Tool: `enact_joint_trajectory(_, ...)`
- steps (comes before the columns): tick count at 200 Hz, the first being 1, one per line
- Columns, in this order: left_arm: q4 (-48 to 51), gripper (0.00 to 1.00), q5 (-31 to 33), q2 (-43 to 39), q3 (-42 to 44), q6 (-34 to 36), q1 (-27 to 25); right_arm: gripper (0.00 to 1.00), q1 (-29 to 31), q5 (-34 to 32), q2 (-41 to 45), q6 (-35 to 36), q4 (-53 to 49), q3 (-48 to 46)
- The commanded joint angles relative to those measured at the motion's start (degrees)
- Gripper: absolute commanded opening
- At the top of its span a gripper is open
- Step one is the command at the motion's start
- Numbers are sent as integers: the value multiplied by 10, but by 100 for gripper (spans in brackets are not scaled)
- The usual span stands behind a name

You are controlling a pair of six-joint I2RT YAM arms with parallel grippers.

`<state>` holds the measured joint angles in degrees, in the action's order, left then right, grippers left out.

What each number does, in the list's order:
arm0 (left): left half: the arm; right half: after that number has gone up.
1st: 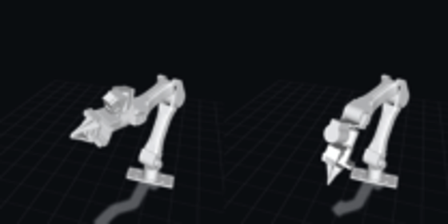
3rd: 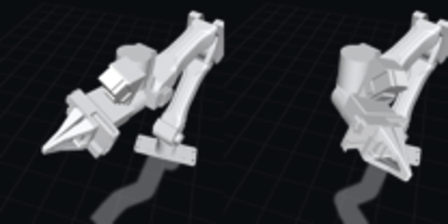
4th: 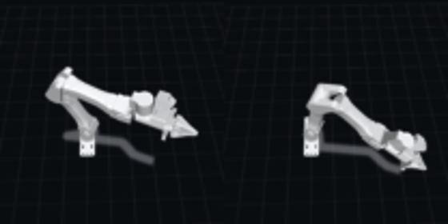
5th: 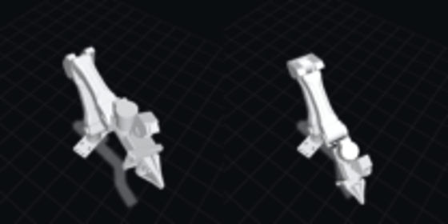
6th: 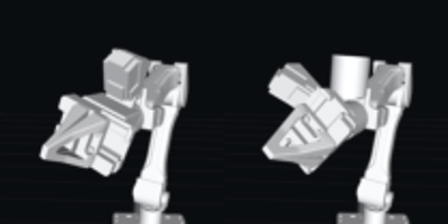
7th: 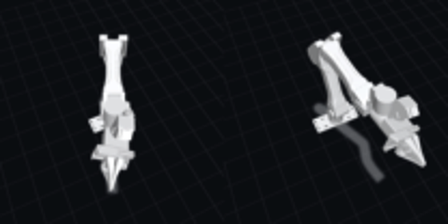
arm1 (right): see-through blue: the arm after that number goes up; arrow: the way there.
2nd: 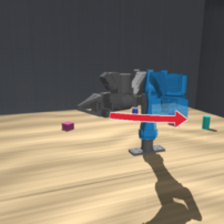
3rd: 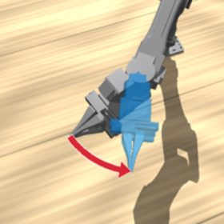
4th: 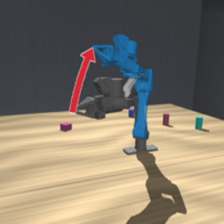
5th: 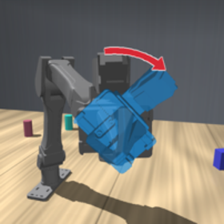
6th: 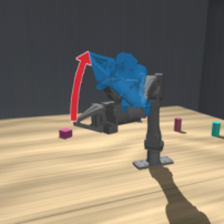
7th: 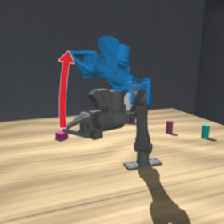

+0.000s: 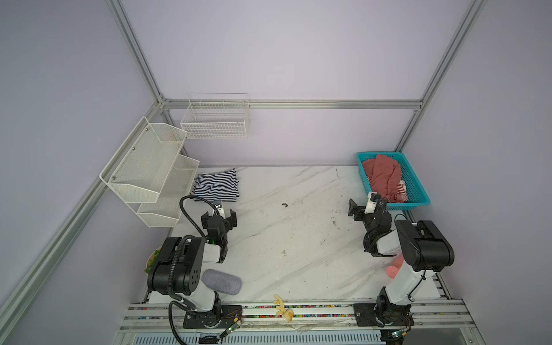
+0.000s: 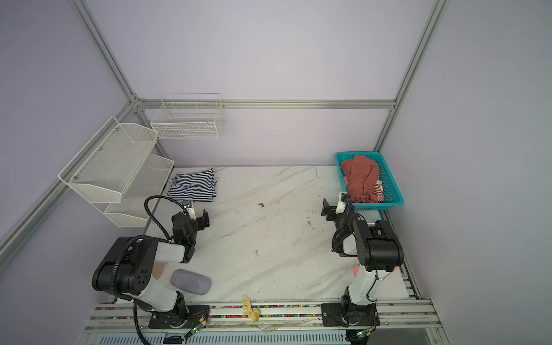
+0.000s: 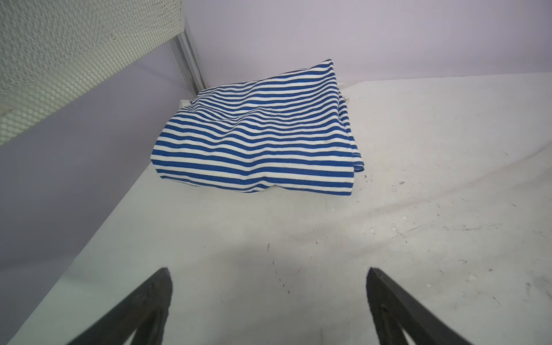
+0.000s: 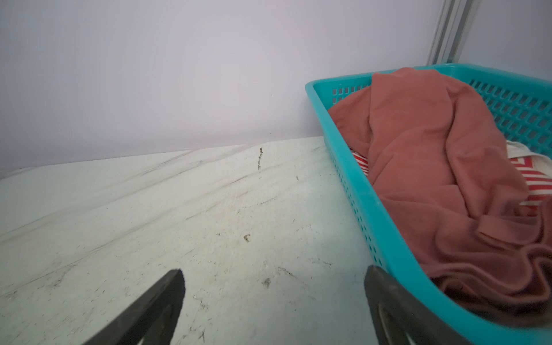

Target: Fold and stack the tank tops

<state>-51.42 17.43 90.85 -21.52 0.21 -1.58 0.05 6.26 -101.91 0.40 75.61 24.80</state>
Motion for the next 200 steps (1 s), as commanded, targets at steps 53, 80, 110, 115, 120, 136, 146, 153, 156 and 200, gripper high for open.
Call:
enact_joint_trajectory(53,-32,100,-12,-7,-2,-13,5,97,8,-23,4,22,20,9)
enact_joint_trajectory(80,-32,100,-12,-7,-2,-12,5,97,8,-23,2,22,21,9)
enact_joint_trajectory(110,-32,100,-11,-7,-2,-12,5,97,8,-24,2,22,20,9)
enact_joint_trajectory(115,-32,100,-11,-7,-2,-12,5,97,8,-24,2,22,21,9)
enact_joint_trajectory(120,-32,100,-11,-7,-2,-12,4,97,9,-24,2,22,21,9)
enact_joint_trajectory(136,-32,100,-11,-7,-3,-12,5,97,8,-24,2,22,21,9)
enact_joint_trajectory(146,-32,100,-12,-7,-2,-12,5,97,9,-24,2,22,20,9)
enact_joint_trajectory(153,-32,100,-12,-7,-3,-12,5,97,9,-24,2,21,20,9)
enact_joint_trajectory(156,-32,100,-11,-7,-2,-12,5,97,8,-24,2,22,20,9)
enact_joint_trajectory(200,-32,100,-11,-7,-1,-12,5,97,8,-24,2,22,21,9)
